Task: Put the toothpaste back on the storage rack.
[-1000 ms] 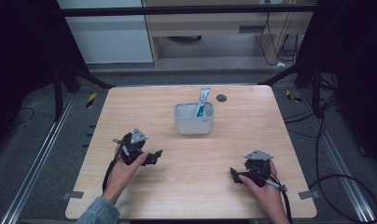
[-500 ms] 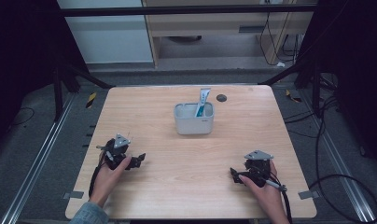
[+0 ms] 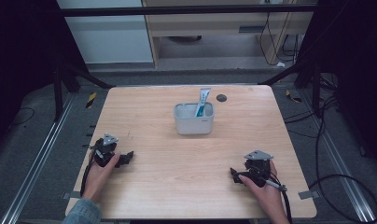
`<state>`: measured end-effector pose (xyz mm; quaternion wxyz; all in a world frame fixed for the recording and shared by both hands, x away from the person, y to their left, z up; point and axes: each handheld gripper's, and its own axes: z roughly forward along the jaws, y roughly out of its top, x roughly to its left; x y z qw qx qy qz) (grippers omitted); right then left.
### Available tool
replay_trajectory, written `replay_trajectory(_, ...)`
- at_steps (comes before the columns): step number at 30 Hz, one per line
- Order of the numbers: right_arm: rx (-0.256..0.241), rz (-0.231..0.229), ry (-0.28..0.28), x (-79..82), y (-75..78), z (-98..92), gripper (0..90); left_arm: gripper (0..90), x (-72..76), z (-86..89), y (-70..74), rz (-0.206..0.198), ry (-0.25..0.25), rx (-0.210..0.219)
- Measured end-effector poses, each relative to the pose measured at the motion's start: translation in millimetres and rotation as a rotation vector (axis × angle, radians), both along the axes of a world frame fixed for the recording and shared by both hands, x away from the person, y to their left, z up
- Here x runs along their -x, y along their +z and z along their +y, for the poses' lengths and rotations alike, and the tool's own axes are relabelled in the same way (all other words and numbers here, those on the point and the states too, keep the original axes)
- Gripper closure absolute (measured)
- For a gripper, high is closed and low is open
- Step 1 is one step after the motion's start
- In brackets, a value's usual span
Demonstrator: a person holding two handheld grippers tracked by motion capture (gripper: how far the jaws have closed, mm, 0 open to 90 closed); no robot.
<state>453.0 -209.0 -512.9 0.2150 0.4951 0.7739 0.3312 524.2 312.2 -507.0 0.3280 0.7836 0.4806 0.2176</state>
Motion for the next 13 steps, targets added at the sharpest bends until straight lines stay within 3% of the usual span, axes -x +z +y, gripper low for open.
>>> replay_trajectory(13,0.0,0.0,0.0,0.0,0.0,0.0,1.9,0.0,-3.8,1.7,-0.7,0.015,-0.007,0.001)
